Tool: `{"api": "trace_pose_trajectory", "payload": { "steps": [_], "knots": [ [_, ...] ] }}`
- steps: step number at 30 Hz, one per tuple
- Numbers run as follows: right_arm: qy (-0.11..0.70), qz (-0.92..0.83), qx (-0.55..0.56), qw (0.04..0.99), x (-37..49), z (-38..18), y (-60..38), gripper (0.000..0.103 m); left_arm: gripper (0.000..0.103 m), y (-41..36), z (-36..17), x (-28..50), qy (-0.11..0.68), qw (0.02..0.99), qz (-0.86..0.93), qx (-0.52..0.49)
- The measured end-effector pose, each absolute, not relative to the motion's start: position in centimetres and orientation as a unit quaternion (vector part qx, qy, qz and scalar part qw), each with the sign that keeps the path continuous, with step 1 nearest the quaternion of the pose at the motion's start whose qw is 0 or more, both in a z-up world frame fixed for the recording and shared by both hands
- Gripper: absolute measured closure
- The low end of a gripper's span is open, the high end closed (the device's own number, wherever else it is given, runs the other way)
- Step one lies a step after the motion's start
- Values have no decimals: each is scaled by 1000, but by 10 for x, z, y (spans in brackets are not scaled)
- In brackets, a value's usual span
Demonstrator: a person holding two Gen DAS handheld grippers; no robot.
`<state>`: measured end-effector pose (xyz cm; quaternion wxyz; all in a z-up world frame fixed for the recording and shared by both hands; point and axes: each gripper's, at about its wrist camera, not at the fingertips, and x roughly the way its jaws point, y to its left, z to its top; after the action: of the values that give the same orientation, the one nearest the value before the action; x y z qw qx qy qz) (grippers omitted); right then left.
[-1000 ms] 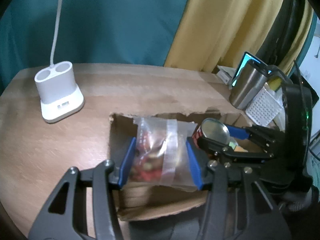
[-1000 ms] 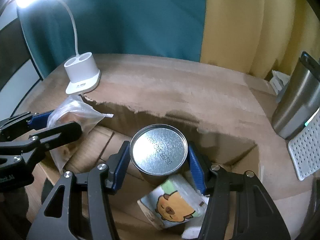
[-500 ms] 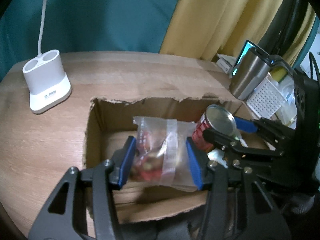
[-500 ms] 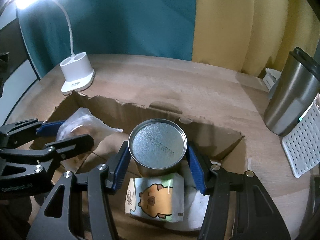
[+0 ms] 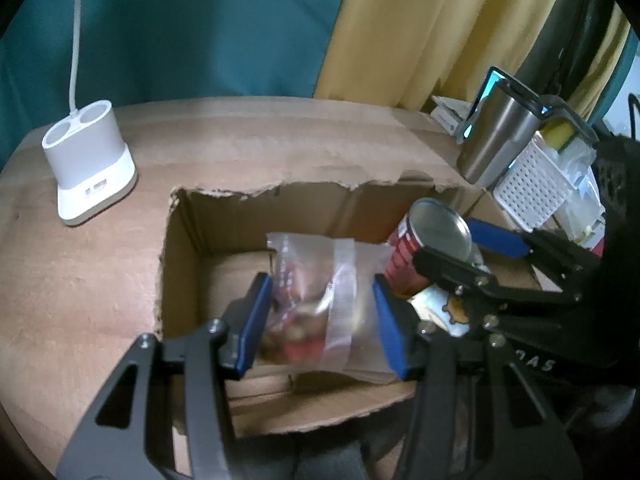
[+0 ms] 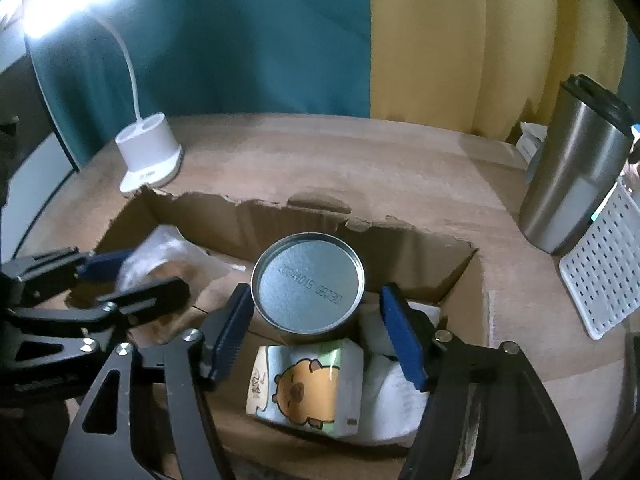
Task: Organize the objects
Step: 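Open the right tool to release the red can while the left tool lowers and releases the snack bag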
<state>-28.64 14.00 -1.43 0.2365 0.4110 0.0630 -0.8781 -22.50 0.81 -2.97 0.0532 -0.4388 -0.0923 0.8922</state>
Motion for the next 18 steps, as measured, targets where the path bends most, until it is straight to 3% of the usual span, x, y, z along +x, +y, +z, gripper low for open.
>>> {"api": "trace_pose_trajectory", "payload": {
  "steps": [18],
  "knots": [
    [52, -893, 388, 224, -267, 5, 161, 34, 46, 23, -28, -219, -103, 67, 882, -455]
  ]
}}
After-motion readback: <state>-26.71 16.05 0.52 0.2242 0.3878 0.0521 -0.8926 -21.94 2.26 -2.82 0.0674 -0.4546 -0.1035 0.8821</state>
